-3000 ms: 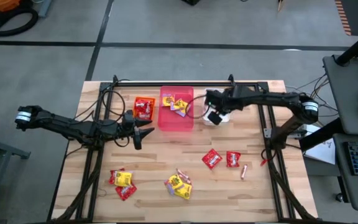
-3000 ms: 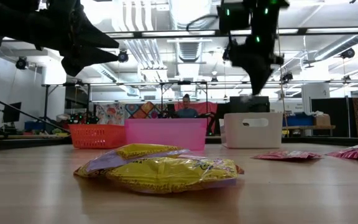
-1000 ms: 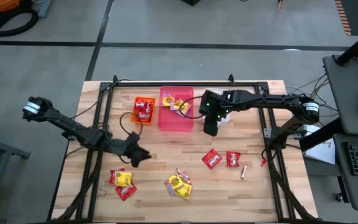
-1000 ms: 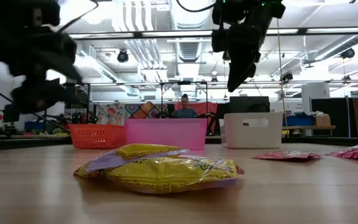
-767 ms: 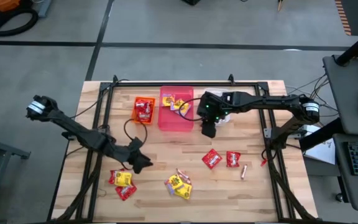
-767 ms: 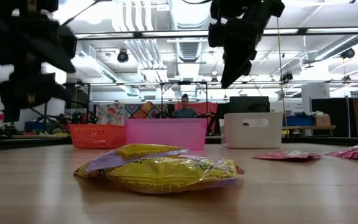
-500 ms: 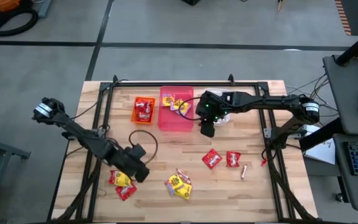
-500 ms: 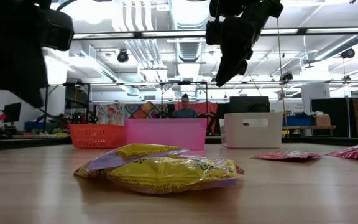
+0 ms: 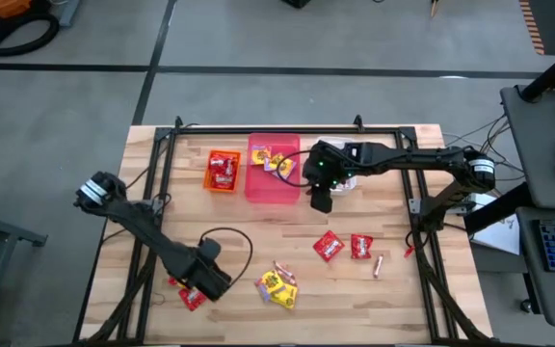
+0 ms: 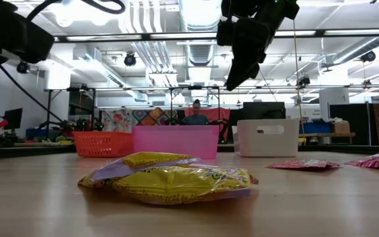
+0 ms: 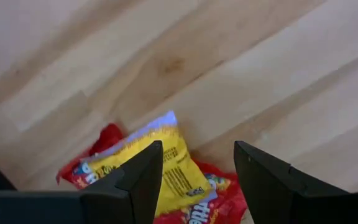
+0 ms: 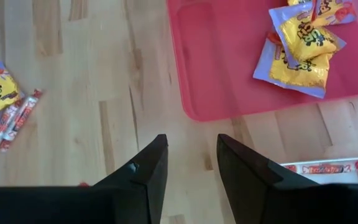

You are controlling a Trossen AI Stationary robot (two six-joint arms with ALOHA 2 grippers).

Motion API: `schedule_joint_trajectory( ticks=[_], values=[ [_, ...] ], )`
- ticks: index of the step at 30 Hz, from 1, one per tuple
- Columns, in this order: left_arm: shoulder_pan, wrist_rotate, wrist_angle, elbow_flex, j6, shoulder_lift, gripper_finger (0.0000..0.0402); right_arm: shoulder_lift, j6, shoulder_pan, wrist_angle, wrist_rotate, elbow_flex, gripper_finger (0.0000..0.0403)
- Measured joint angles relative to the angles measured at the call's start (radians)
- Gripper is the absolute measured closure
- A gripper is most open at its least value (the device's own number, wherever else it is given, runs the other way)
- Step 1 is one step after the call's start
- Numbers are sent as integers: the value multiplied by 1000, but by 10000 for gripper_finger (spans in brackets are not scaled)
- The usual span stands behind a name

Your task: Organize candy in baskets

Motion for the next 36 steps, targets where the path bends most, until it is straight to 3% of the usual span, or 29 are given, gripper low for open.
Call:
schedule_joint_trajectory(
  ticks=[11,21,29,36],
  values=[
    [-20,94,-80,32,-49,138,221,0,-8,22,0,-2,0,276],
    [-35,64,-81,27,-56,172,229,0,-7,46,4,-5,0,266],
    [-35,13,-76,21,-58,172,291,0,-7,48,6,-5,0,274],
    [-35,-17,-67,15,-45,172,381,0,-7,59,8,-5,0,271]
  ],
)
